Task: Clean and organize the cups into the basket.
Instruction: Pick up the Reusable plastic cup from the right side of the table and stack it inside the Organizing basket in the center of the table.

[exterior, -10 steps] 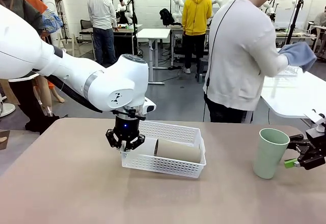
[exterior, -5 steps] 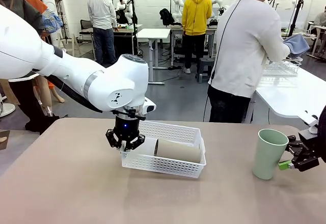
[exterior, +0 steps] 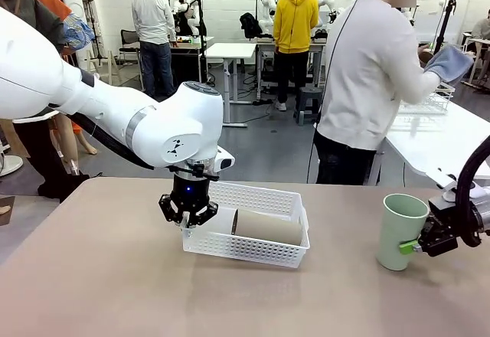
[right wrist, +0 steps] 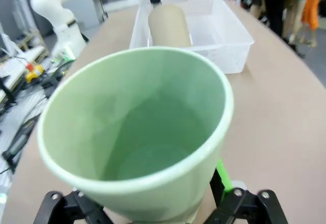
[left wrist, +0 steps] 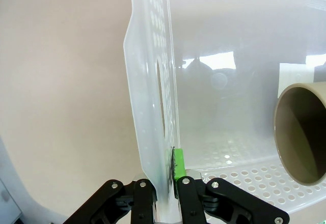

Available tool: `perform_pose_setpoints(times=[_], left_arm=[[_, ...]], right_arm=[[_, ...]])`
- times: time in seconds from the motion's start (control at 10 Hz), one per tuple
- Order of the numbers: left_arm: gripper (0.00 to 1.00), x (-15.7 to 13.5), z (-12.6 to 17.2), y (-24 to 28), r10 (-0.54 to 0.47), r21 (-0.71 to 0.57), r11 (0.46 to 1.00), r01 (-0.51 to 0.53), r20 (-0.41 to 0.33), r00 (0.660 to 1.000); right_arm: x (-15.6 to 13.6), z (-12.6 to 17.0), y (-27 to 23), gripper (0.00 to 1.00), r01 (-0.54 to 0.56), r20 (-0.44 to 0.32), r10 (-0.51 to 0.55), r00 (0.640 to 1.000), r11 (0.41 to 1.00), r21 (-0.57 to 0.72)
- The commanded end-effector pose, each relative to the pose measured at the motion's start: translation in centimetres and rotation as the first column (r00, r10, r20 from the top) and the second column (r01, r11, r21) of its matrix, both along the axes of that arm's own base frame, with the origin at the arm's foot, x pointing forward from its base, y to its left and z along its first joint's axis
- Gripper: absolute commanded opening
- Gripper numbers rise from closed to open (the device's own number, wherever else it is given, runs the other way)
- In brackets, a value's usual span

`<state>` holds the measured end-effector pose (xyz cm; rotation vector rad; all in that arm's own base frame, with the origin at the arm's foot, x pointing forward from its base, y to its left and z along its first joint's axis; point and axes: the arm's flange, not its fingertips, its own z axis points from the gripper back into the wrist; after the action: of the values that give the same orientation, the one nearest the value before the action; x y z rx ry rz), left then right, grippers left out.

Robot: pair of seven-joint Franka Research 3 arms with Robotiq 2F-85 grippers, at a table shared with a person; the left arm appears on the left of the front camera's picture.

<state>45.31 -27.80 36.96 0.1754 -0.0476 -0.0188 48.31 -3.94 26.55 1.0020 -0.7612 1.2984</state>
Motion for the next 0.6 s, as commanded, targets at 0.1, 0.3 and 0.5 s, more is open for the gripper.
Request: perform_pose_setpoints(times=[0.1,0.3,0.5], left_arm=[[0.00,0.00,0.13,-0.06,-0.001,0.000,1.000,0.001,0.002,1.000],[0.00,0.00,0.13,-0.06,-0.001,0.000,1.000,0.001,0.002,1.000],[0.00,0.00,0.13,-0.06,-0.001,0.000,1.000,0.001,0.002,1.000]], right_arm=[[0.85,-0.80,1.03,1.00,-0.017,0.002,0.017,1.000,0.998,0.053],[0.74,-0.73,0.83,0.40,-0.031,0.019,0.030,0.999,0.998,0.061],[0.61,-0.37,0.61,0.00,-0.023,0.023,0.022,0.999,0.997,0.068]])
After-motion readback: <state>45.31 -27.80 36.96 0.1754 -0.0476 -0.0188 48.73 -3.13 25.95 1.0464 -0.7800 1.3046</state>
